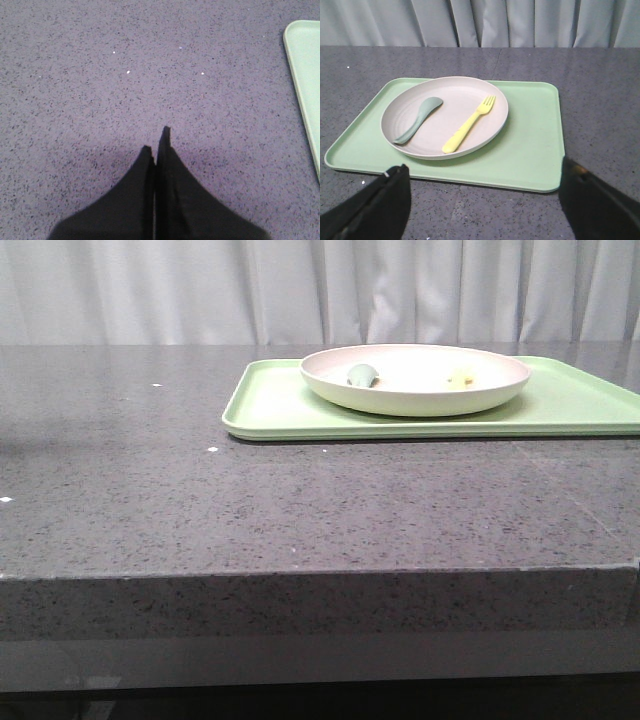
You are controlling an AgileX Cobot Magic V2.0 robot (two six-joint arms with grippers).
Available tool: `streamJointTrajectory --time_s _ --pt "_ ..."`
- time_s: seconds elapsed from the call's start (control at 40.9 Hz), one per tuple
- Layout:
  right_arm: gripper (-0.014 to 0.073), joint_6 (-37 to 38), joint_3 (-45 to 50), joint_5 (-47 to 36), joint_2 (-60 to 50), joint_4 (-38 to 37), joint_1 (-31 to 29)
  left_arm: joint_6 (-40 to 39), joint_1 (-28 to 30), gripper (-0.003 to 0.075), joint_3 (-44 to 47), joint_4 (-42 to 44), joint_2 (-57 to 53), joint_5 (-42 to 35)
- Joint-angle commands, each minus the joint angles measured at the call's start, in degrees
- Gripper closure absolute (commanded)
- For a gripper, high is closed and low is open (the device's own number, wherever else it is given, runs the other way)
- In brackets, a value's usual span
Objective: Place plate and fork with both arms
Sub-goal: 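Lower the right gripper onto the yellow fork and grasp it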
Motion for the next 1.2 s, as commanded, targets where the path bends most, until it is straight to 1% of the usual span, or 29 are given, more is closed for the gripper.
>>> streamJointTrajectory --time_s 0.0,0.147,0.244,0.391,0.464,0.587,0.758,0.953,1.1,1.173 --pt "-0.003 -0.4 -2.2 -4.8 0.2 0.4 -0.1 0.6 0.0 0.0738 6.3 0.5 -8.5 -10.3" --pt "-0.003 -0.4 -2.2 -4.8 0.2 0.4 -0.1 0.6 0.0 0.0738 18.3 0.4 -19.9 -19.8" --pt "-0.003 -0.4 -2.2 -4.8 0.2 0.4 -0.1 0.6 0.0 0.0738 25.4 0.4 -27.7 -23.5" --pt "-0.0028 -0.4 -2.5 -4.7 1.4 2.7 -0.1 0.6 0.0 0.0738 33.1 0.5 -39.7 -24.2" --pt "-0.0017 -0.4 -4.0 -4.4 4.5 3.1 -0.1 0.6 0.0 0.0738 35.6 0.5 -44.6 -24.1" --pt "0.0021 -0.4 -9.9 -1.8 12.4 3.1 -0.1 0.6 0.0 0.0738 38.2 0.5 -49.9 -24.1" --pt "0.0032 -0.4 -20.8 3.2 24.7 3.1 0.5 0.6 0.0 0.0738 40.2 0.5 -51.9 -24.0" --pt "0.0032 -0.1 -34.1 9.7 40.1 3.1 4.5 0.6 0.0 0.0738 40.4 0.5 -51.9 -23.6" --pt "0.0034 4.3 -44.0 15.0 50.9 2.8 6.0 0.6 0.0 0.0738 40.4 0.5 -51.9 -23.6" --pt "0.0034 8.1 -48.4 18.2 56.0 0.9 6.4 0.6 0.0 0.0738 40.4 0.5 -51.9 -23.6"
